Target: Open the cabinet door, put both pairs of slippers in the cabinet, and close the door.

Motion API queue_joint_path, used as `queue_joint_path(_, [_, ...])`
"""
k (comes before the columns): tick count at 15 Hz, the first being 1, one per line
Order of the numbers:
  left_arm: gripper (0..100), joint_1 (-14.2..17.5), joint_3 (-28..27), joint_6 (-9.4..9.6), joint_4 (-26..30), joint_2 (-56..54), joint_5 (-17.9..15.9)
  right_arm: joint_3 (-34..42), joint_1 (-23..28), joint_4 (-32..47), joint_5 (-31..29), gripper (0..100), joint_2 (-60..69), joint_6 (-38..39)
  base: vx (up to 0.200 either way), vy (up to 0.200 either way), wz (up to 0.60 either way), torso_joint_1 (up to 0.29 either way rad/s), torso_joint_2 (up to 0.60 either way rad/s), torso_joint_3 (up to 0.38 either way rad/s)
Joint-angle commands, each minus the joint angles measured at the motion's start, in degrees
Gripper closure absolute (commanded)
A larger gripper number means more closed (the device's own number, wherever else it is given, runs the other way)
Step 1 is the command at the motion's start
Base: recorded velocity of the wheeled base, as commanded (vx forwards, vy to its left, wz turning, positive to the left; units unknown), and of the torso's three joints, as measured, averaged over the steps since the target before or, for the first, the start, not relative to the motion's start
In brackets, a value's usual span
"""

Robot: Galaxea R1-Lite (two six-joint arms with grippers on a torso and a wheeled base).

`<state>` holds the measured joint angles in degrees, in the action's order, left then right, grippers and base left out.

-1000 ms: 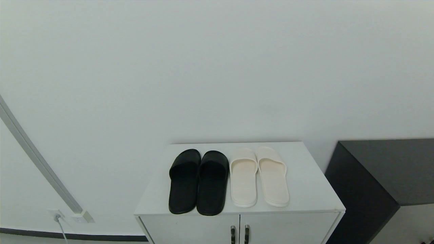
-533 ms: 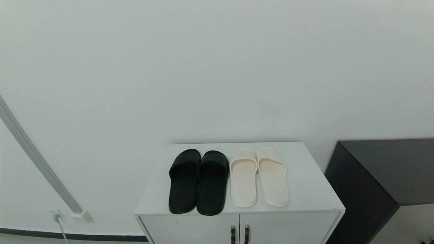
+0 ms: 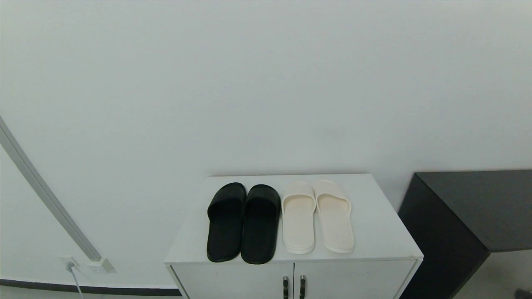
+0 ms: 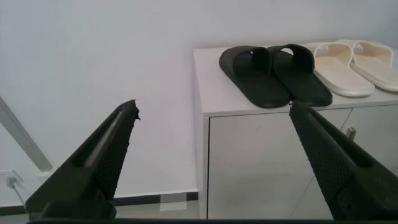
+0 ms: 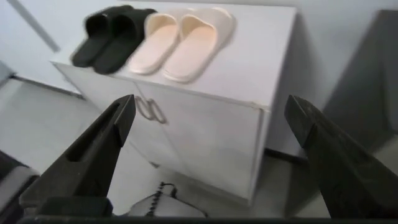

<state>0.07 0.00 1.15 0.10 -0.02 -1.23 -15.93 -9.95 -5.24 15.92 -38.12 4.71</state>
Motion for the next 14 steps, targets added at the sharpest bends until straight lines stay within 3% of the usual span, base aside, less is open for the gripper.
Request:
queue_joint_path(1, [0,0.01,0.0,0.0,-0.01,0.02,0.0,-5.95,-14.66,-4.69,-8.36,0,-14.17,5.58,0.0,0.0,0.0,0.0,0.0,0.0])
queue_joint_path(4, [0,0.01,0.0,0.0,-0.01,0.02,0.0,-11.31,-37.07,-9.7,-29.72,0,-26.48,16.39,0.0,0.0,0.0,0.0,0.0,0.0])
queue_joint_path(5, [0,0.01,0.0,0.0,-0.01,0.02,0.0,-12.54,-39.27,-11.46,-33.41,0,-31.4,17.09,0.0,0.0,0.0,0.0,0.0,0.0])
queue_joint_path(8, [0,0.01,0.0,-0.09,-0.01,0.02,0.0,-14.48,-40.59,-21.21,-37.54,0,-45.02,17.79,0.0,0.0,0.0,0.0,0.0,0.0])
queue_joint_path(11, [0,0.01,0.0,-0.09,-0.01,0.02,0.0,-17.55,-39.45,-36.24,-45.01,0,-62.69,18.15,0.0,0.0,0.0,0.0,0.0,0.0])
queue_joint_path(14, [0,0.01,0.0,-0.09,-0.01,0.02,0.0,-21.77,-37.16,-40.37,-49.5,0,-72.27,17.79,0.0,0.0,0.0,0.0,0.0,0.0])
